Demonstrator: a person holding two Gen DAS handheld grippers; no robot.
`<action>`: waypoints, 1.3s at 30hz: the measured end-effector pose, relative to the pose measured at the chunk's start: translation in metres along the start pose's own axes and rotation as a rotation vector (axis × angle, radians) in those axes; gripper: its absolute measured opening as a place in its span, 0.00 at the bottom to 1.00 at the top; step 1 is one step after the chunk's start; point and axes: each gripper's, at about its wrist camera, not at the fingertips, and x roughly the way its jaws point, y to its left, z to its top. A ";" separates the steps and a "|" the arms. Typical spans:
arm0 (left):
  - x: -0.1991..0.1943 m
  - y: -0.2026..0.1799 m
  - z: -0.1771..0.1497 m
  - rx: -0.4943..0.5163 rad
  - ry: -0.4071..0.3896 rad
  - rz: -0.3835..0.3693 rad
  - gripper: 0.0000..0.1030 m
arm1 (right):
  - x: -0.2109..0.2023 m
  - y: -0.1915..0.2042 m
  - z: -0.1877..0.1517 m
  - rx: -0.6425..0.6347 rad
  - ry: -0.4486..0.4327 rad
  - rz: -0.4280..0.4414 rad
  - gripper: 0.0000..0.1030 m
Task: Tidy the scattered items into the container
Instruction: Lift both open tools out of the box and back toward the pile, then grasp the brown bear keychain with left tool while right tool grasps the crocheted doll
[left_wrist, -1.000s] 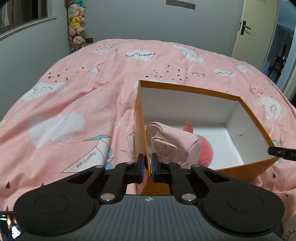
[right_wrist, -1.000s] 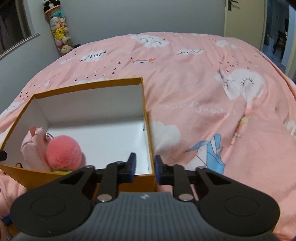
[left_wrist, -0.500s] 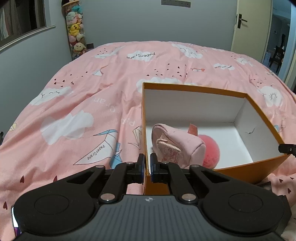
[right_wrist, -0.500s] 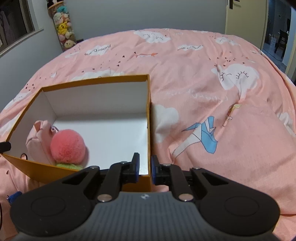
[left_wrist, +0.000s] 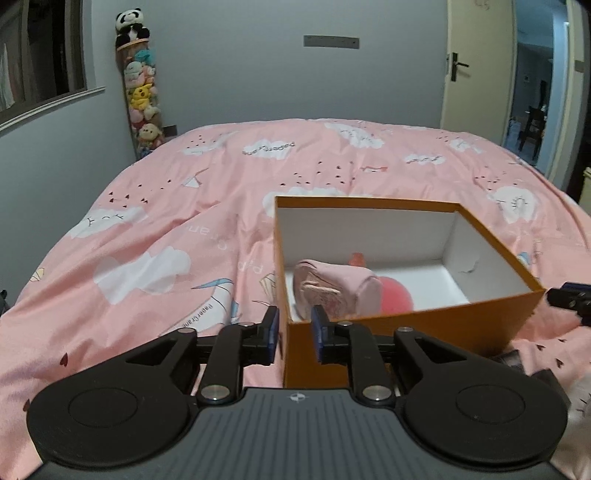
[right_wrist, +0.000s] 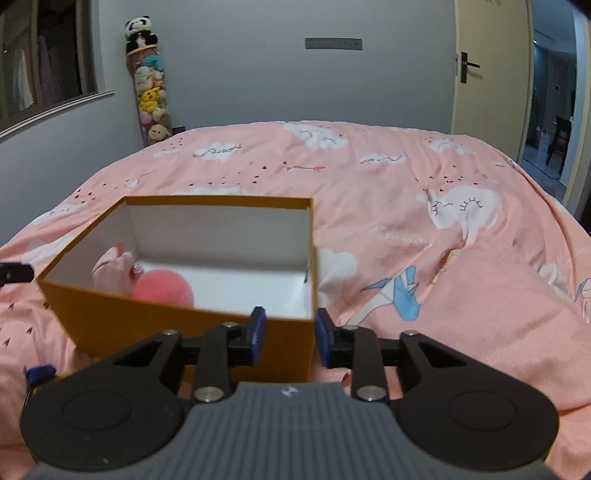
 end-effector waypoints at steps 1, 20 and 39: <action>-0.002 0.000 -0.002 0.001 0.000 -0.010 0.25 | -0.001 0.002 -0.003 -0.006 0.008 0.006 0.35; -0.017 -0.030 -0.056 0.237 0.258 -0.431 0.36 | -0.009 0.055 -0.060 -0.126 0.242 0.251 0.37; 0.018 -0.006 -0.079 -0.009 0.548 -0.188 0.46 | -0.005 0.117 -0.081 -0.608 0.335 0.440 0.46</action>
